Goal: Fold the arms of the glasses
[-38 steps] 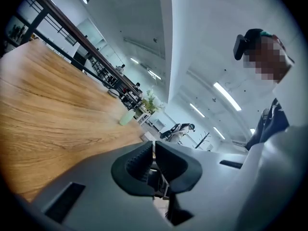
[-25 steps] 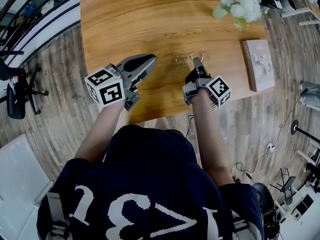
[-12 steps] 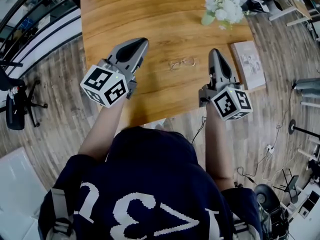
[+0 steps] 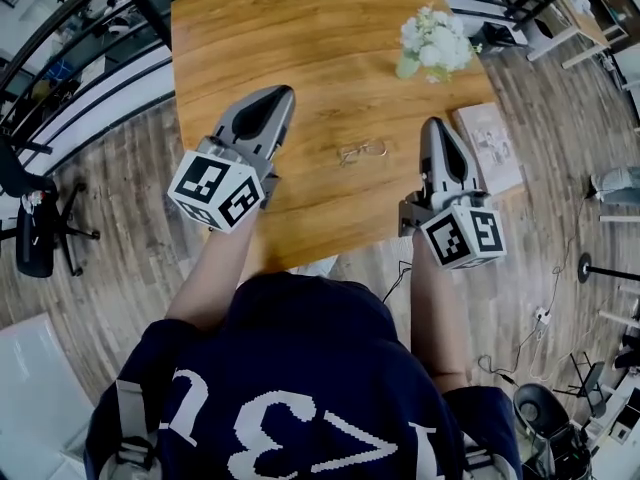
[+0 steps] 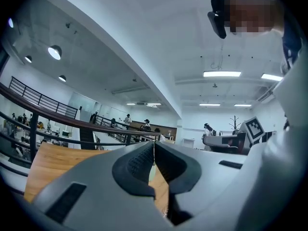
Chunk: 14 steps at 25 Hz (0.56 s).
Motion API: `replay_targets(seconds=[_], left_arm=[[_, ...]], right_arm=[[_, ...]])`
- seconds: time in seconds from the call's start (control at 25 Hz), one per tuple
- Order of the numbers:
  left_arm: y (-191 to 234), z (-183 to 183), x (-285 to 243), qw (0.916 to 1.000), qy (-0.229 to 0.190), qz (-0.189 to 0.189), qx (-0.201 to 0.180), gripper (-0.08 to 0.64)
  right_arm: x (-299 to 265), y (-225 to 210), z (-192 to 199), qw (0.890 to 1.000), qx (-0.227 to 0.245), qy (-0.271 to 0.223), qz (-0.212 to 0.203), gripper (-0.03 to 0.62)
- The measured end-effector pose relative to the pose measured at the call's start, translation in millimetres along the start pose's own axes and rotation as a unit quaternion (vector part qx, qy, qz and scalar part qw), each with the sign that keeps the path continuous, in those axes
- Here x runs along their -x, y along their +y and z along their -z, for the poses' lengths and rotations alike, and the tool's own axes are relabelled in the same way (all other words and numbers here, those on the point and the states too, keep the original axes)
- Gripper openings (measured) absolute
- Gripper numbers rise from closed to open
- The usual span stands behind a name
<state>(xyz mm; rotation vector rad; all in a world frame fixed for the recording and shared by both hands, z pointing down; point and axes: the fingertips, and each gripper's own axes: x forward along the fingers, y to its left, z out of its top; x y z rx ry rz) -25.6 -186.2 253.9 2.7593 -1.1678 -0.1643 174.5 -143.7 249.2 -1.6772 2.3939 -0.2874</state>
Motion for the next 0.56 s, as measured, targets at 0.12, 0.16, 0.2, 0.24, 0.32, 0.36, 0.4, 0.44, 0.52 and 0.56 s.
replay_targets(seconds=[0.12,0.16,0.2,0.24,0.32,0.36,0.4,0.44,0.52,0.56], left_arm=[[-0.8,2.9,0.8,1.0,0.003,-0.004,0.0,0.02],[0.6,3.0,1.3,1.0,0.003,-0.005,-0.002,0.02],[2.5,2.5,1.9,1.0,0.003,-0.008,-0.004,0.019],[4.4,1.8,2.9,0.9999,0.003,-0.01,-0.005,0.02],[6.5,0.3,4.1,0.9999,0.002,-0.012,-0.007,0.019],[6.1,-0.4,3.7,0.9999,0.002,-0.013,-0.008,0.02],[4.8,-0.7,3.0,0.9999,0.002,-0.014,-0.009,0.019],[2.8,-0.8,2.3,0.9998,0.003,-0.015,-0.01,0.02],[-1.8,-0.8,1.1,0.9998,0.004,-0.016,-0.011,0.02],[-4.1,-1.0,0.5,0.9998,0.004,-0.017,-0.012,0.02]], right_arm=[[1.7,-2.5,1.2,1.0,-0.001,-0.001,0.007,0.025],[1.2,-2.5,2.1,1.0,-0.002,0.0,0.01,0.025],[0.4,-1.9,3.1,1.0,-0.002,0.0,0.012,0.025],[-0.2,-0.7,4.0,1.0,-0.002,0.0,0.014,0.025],[-0.7,0.9,4.6,1.0,-0.002,-0.001,0.016,0.025],[-0.4,0.4,4.4,1.0,-0.002,-0.001,0.017,0.025],[0.6,-0.8,4.2,1.0,-0.003,-0.001,0.017,0.025],[2.2,-2.3,3.9,1.0,-0.003,0.0,0.018,0.025],[5.9,-5.6,3.5,1.0,-0.004,0.001,0.02,0.025],[7.8,-7.3,3.3,1.0,-0.005,0.001,0.02,0.025]])
